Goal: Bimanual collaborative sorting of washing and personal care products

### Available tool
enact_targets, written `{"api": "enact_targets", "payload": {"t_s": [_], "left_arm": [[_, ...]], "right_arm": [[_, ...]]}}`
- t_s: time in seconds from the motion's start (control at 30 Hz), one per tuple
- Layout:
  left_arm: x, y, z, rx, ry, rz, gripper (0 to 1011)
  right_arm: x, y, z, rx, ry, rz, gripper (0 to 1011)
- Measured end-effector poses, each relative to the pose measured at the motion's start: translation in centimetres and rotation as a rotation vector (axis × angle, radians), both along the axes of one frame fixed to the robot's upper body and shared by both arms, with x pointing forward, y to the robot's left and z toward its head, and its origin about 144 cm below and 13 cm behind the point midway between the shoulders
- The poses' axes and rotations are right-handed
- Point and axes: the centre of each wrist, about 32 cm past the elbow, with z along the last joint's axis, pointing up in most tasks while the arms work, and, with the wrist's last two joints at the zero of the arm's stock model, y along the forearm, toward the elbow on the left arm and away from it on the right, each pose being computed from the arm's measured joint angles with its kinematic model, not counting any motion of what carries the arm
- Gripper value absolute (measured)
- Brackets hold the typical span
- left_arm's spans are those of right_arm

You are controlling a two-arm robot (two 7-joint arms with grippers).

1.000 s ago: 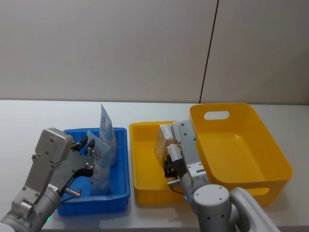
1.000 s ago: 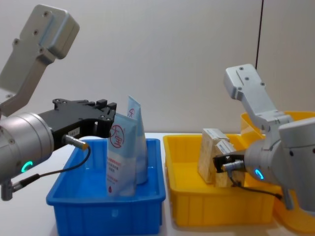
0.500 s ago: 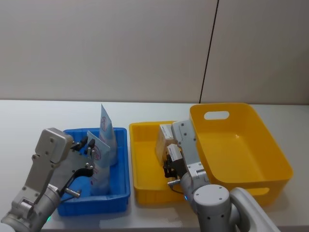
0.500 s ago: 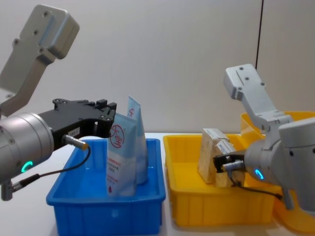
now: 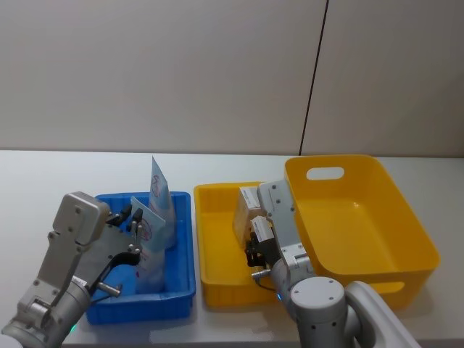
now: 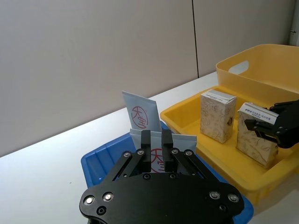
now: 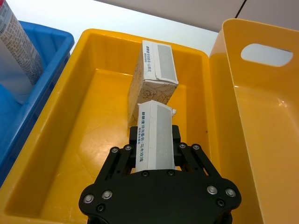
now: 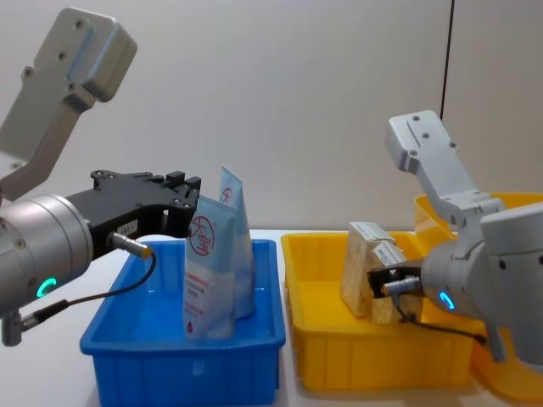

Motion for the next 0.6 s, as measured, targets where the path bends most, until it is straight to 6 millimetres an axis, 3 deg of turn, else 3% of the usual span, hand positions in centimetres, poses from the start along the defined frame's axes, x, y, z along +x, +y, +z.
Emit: {"api": "enact_targets", "payload": {"t_s": [0.6], "left_arm": [[0.0,0.0,0.0,0.0,0.0,0.0,135]], "right_arm": [[0.0,0.0,0.0,0.0,0.0,0.0,337]]}}
